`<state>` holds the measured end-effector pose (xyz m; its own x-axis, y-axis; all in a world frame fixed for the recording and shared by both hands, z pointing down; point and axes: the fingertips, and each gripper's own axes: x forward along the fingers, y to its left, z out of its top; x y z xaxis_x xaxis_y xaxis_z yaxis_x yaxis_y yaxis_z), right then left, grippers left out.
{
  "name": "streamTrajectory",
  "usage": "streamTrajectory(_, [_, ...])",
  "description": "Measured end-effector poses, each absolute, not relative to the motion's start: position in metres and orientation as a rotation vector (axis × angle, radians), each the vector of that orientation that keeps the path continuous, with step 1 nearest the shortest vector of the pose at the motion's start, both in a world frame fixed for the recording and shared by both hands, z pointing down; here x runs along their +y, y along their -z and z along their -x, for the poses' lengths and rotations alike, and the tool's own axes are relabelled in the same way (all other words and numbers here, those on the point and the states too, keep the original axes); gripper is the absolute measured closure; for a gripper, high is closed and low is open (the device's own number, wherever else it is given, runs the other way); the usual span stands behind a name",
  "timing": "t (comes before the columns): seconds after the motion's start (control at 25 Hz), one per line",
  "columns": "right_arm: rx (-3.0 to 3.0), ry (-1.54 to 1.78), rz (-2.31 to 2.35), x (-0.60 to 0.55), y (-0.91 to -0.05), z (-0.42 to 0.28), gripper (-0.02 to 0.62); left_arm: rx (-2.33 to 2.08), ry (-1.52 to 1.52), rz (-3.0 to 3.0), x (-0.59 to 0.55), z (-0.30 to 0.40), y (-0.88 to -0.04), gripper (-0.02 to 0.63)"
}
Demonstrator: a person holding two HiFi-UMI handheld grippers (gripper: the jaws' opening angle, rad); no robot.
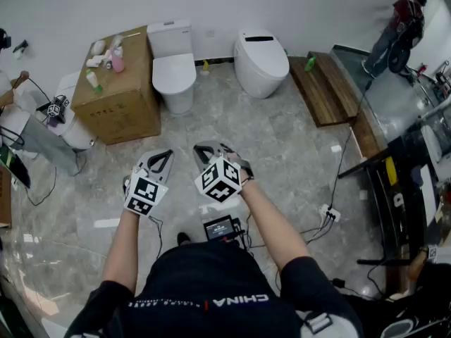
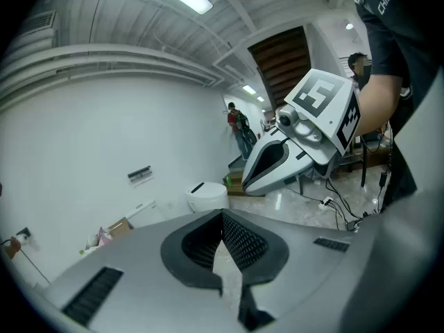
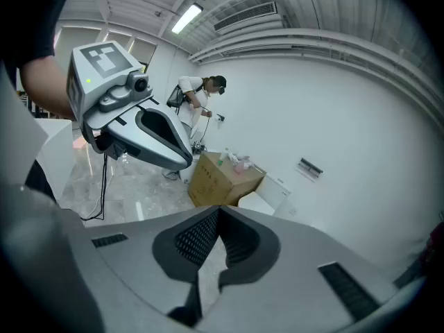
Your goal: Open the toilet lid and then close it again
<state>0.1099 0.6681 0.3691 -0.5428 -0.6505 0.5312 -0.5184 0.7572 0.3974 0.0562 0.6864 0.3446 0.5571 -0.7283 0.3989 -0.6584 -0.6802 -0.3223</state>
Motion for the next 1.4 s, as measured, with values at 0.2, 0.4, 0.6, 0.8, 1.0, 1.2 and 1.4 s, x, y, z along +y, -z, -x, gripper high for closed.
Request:
streamTrajectory(0.2, [-2.271, 0.256, -0.874, 0.665, -0.369, -0.112, 0.583, 1.192, 0.769, 2.649, 0.685, -0.056, -0.344, 0.597])
streamTrajectory(0.4, [-2.272, 0.261, -0.880, 0.662, -0.365, -0.110, 0.581, 1.200, 0.766, 2.650, 0.683, -0.051, -0.343, 0.597])
streamTrajectory(0.6, [-2.277, 0.259, -0.890, 0.658, -0.366, -0.112, 0.581, 1.198, 0.778, 2.643, 0.680, -0.053, -0.345, 0.597])
streamTrajectory(0.8, [-2.278, 0.266, -0.896, 0.657, -0.366, -0.111, 0.581, 1.197, 0.782, 2.643, 0.678, -0.053, -0.346, 0.597])
streamTrajectory(1.0, [-2.276, 0.260, -0.903, 0.655, -0.368, -0.114, 0.581, 1.192, 0.791, 2.643, 0.678, -0.055, -0.349, 0.597])
streamTrajectory(1.2, [-2.272, 0.255, -0.903, 0.654, -0.370, -0.117, 0.581, 1.193, 0.803, 2.638, 0.676, -0.058, -0.353, 0.597])
streamTrajectory(1.4, [-2.271, 0.248, -0.903, 0.647, -0.373, -0.129, 0.581, 1.208, 0.822, 2.617, 0.668, -0.066, -0.355, 0.597])
